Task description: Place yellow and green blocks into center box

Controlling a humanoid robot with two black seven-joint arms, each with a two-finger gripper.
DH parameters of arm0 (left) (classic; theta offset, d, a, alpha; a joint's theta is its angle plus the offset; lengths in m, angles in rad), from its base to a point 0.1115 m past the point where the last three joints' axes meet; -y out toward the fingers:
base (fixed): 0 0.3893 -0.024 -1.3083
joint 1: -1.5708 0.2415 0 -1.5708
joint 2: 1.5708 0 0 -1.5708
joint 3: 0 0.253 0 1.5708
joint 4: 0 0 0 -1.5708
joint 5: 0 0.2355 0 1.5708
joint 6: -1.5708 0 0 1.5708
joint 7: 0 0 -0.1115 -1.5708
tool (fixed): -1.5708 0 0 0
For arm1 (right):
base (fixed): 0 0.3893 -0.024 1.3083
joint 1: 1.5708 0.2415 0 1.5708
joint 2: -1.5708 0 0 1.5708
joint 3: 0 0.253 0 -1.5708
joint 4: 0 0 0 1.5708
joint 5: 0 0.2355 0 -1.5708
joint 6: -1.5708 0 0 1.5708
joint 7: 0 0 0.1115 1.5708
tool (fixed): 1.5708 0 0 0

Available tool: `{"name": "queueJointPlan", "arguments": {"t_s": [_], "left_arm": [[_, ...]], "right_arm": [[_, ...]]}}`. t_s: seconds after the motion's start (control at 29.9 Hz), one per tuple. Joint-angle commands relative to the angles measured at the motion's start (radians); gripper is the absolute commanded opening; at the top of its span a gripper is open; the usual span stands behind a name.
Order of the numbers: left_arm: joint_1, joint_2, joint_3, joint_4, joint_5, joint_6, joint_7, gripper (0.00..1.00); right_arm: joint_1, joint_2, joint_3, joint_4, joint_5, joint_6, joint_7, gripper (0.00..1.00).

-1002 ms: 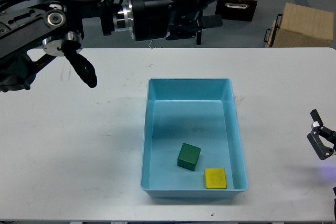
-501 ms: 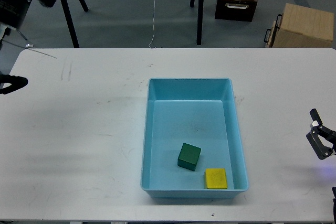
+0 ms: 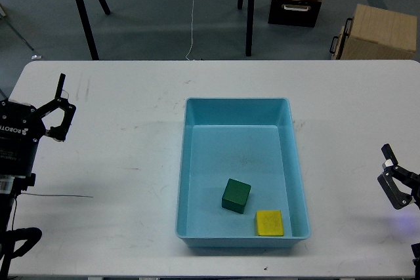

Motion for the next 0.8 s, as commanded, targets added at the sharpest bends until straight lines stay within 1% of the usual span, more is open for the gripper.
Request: {"name": "queueJointPlan", "arguments": {"t_s": [0.0, 0.1, 0.23, 0.4, 0.53, 0.77], "left_arm": [[0.125, -0.009, 0.006, -0.001, -0.067, -0.009, 0.002, 1.0], [0.197, -0.038, 0.006, 0.0, -0.071, -0.009, 0.002, 1.0], [0.257, -0.057, 0.006, 0.0, -0.072, -0.009, 0.002, 1.0], [0.269, -0.057, 0.008, -0.003, -0.074, -0.009, 0.002, 1.0], [0.304, -0.057, 0.006, -0.052, -0.074, -0.009, 0.002, 1.0], [0.327, -0.057, 0.037, -0.055, -0.075, -0.009, 0.003, 1.0]], "right_arm": [[-0.025, -0.014, 0.0, 0.001, 0.0, 0.005, 0.0, 1.0], [-0.028, -0.016, 0.0, 0.001, 0.0, 0.005, 0.0, 1.0], [-0.028, -0.016, 0.003, 0.0, 0.0, 0.005, 0.002, 1.0], [-0.028, -0.016, 0.005, -0.002, 0.0, 0.005, 0.002, 1.0], [-0.028, -0.016, 0.009, -0.003, 0.0, 0.005, 0.002, 1.0], [-0.028, -0.014, 0.005, -0.003, 0.0, 0.005, 0.002, 1.0]]}}
